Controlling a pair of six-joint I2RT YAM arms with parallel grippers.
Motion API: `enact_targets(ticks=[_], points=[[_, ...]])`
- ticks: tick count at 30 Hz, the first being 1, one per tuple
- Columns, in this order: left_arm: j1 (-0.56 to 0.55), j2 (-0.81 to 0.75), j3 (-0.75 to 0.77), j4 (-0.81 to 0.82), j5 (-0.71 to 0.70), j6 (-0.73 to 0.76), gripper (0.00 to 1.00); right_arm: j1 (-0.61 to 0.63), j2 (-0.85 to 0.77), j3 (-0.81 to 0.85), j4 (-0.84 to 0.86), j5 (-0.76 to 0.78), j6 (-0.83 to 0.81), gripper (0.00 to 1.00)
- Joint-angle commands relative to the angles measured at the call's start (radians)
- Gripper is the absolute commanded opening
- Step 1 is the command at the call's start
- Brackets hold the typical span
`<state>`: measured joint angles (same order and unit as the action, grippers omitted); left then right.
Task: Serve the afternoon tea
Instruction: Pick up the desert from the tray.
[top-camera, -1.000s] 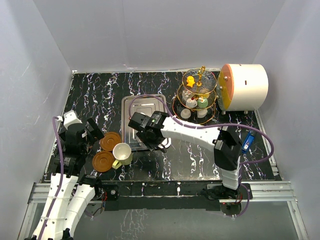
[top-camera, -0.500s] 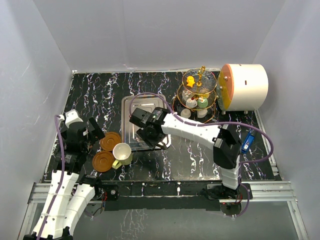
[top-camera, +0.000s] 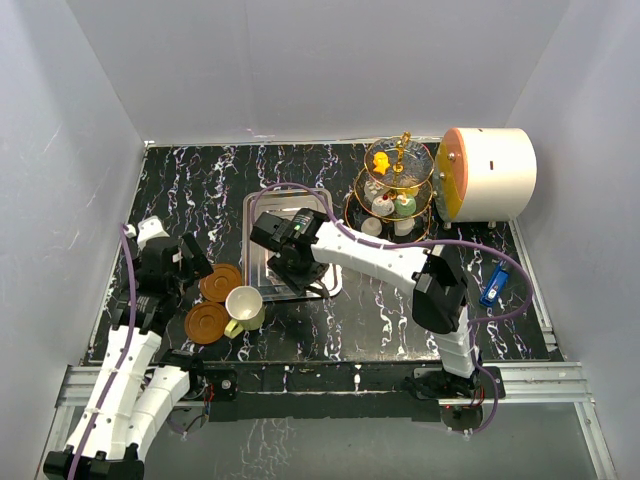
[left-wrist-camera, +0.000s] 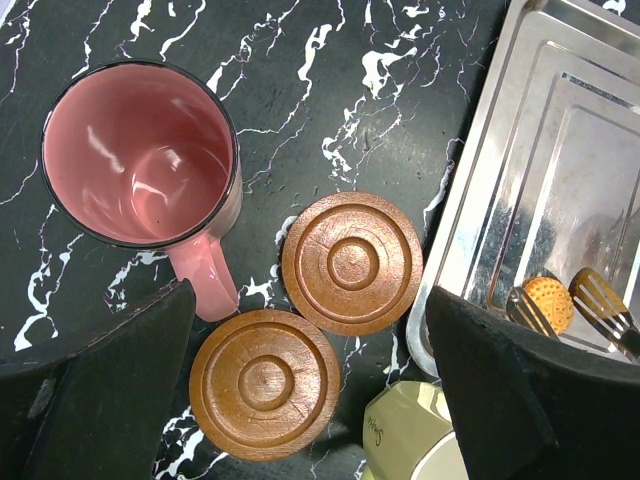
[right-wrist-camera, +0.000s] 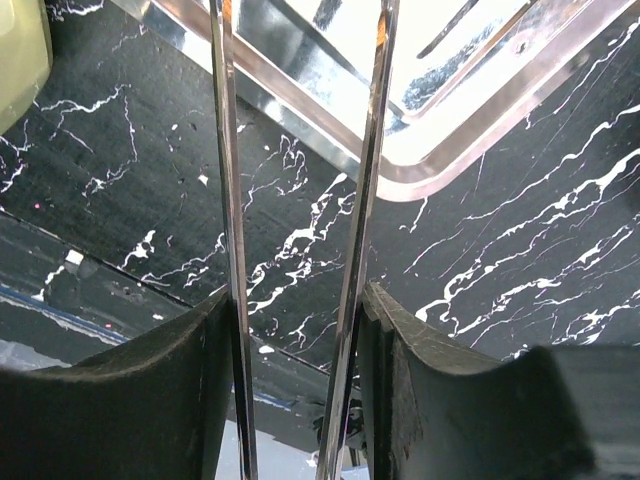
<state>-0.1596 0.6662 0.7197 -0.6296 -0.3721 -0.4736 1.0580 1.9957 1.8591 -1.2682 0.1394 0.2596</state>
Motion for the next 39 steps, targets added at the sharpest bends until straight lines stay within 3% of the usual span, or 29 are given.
enact_targets(ticks=[1, 14, 23, 39], points=[[-0.003, 0.010, 0.010, -0.003, -0.012, -0.008, 0.99, 0.000, -0.028, 0.034, -0.034, -0.026, 0.020, 0.45], [-0.003, 0.026, 0.010, -0.006, -0.016, -0.011, 0.99, -0.001, -0.012, 0.056, -0.054, -0.016, 0.029, 0.40], [-0.003, 0.022, 0.006, 0.000, -0.012, -0.010, 0.99, -0.003, -0.012, 0.036, -0.056, 0.013, 0.042, 0.43], [-0.024, 0.015, 0.004, -0.001, -0.011, -0.010, 0.99, -0.007, 0.000, 0.115, -0.053, 0.044, 0.071, 0.30]])
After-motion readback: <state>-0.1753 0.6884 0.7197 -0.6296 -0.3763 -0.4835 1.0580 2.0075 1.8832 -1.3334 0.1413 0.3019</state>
